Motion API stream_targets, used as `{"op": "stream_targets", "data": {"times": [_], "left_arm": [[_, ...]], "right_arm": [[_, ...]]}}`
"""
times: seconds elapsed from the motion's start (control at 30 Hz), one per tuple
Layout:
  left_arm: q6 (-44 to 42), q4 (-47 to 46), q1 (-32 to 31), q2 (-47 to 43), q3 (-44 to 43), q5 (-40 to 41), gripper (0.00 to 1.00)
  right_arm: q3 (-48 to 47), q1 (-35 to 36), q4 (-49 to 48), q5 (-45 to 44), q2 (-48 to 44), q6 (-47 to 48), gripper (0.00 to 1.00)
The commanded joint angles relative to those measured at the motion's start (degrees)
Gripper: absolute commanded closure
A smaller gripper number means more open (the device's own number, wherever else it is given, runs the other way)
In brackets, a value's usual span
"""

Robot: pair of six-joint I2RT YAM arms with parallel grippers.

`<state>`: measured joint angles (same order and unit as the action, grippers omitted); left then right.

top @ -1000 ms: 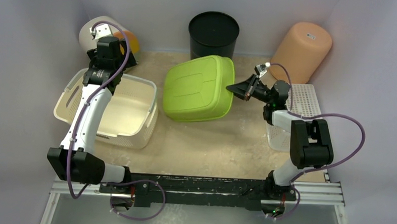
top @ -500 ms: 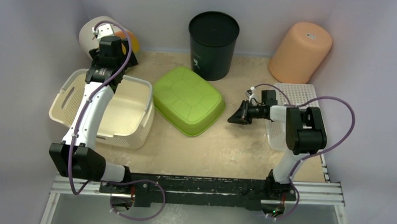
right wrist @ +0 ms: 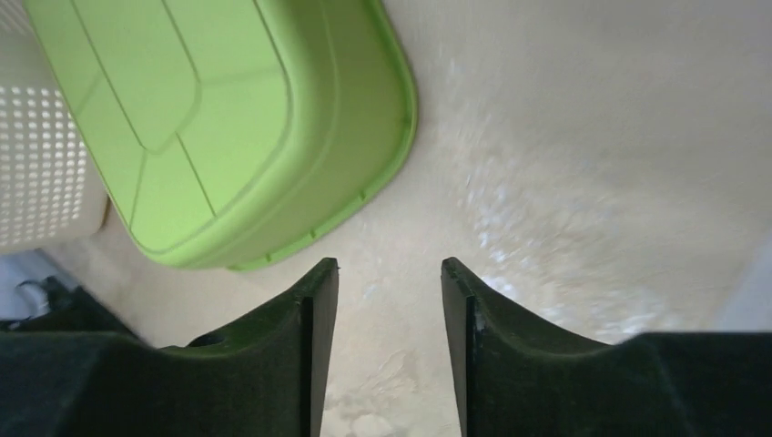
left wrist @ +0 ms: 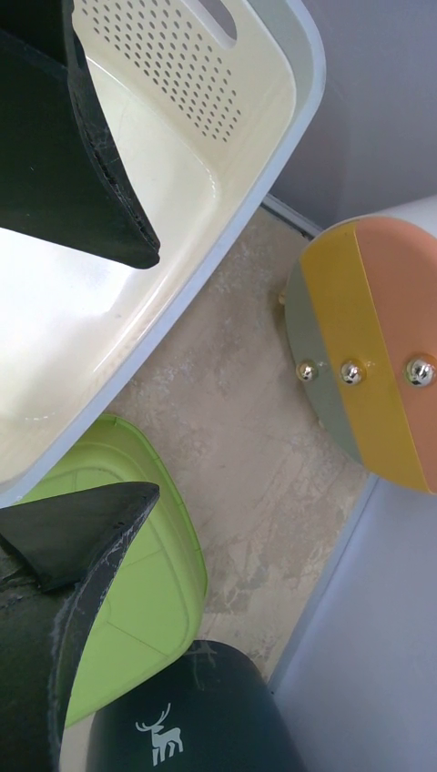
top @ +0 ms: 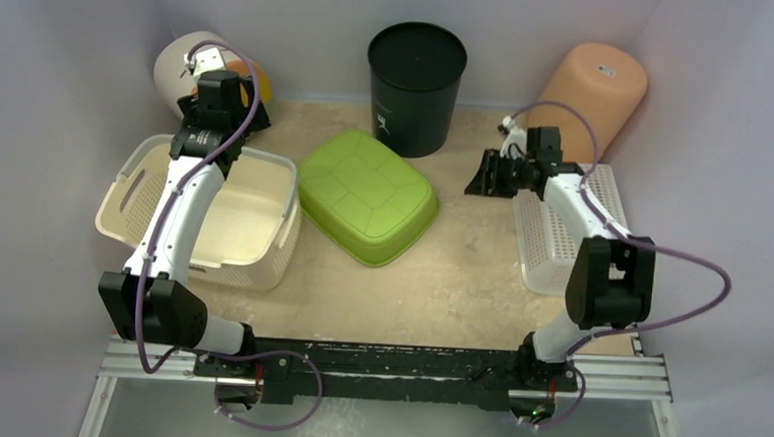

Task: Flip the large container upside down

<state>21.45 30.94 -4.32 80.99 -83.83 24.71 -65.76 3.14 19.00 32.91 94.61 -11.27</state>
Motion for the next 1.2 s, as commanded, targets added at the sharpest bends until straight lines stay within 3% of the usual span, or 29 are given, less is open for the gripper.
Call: {"op": "stream_targets", "data": {"times": [0.0,0.2,0.43,0.73,1.17], "left_arm": [[0.5,-2.6,-0.3,0.1,-1.6,-0.4,0.11],[0.7,-2.4,-0.3,0.7,-1.4,-1.6,0.11],[-0.3,-1.7,-0.3,1.2,-2.3,-1.9,0.11],[-0.1,-0.3,-0.3,-0.7,-0.7,-2.0,0.11],[0.4,0.1,-0.3,-3.3,1.2,-1.8,0.11]], "right_arm": [[-10.5,2.4,9.5,-12.9,-5.8,7.8,0.48],[-16.4,11.4,13.5,-18.8,-4.2,9.2,0.35],[-24.2,22.8,11.9,-19.9,1.0,5.7,0.35],[-33.9,30.9,10.6,-18.8,10.6,7.7,0.35],[-29.6,32.5,8.8,-28.9,17.1,7.6,0.36]]}}
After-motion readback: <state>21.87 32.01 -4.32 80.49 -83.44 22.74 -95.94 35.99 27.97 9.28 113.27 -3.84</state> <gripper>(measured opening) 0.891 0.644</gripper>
